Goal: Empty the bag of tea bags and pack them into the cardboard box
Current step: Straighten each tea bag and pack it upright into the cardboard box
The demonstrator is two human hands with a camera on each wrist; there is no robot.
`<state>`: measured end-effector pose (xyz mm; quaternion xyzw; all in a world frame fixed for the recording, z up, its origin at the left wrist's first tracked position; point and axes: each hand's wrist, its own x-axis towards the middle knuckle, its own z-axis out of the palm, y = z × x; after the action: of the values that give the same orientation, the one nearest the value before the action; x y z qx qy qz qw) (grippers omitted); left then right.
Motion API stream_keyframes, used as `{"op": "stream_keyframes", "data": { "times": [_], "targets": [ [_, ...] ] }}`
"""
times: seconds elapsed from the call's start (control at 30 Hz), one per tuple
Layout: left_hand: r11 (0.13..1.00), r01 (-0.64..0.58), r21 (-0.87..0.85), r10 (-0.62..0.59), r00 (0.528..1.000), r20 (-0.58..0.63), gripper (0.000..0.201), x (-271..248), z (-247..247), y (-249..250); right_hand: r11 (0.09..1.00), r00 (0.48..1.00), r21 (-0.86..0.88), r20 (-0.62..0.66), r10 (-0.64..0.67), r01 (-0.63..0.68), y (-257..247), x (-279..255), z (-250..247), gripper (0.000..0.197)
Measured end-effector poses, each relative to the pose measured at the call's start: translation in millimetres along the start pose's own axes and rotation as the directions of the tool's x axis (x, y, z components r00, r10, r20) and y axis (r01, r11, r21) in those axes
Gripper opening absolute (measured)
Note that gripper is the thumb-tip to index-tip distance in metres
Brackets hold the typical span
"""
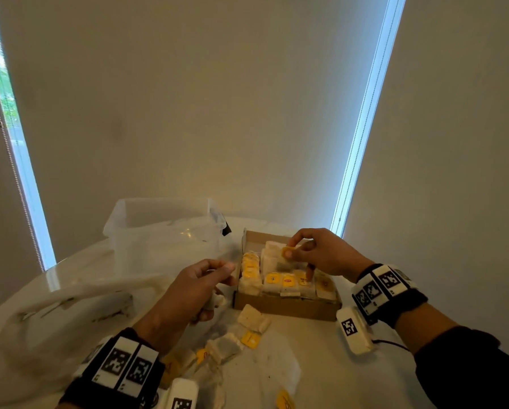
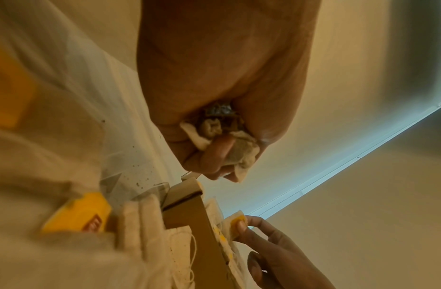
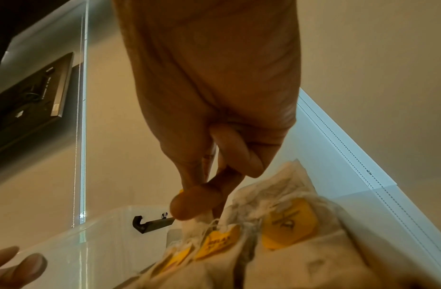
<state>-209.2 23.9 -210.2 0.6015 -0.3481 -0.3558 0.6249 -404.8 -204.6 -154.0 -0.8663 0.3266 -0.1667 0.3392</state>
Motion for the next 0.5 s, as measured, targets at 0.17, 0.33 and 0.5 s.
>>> {"op": "stream_keyframes", "data": {
  "times": [0.17,0.33,0.5],
  "targets": [
    [1.0,0.002,0.013,-0.002,1.0,0.006,0.026,-1.0,0.3,0.4,1.0,0.996,-0.005,0.09,0.023,-0.022,-1.2,-1.2,0.7,0.021],
    [1.0,0.006,0.009,-0.006,1.0,0.009,0.027,-1.3,0.3,1.3,0.997,0.991,-0.021,0.115,0.075,-0.073,-1.8,-1.7,-0.2,0.024],
    [1.0,0.011,0.013,-0.011,1.0,0.008,0.027,-2.7,0.9,2.3,0.994,0.989,-0.036,0.105,0.105,-0.102,-3.9,2.7,-1.6,0.026]
  ]
}}
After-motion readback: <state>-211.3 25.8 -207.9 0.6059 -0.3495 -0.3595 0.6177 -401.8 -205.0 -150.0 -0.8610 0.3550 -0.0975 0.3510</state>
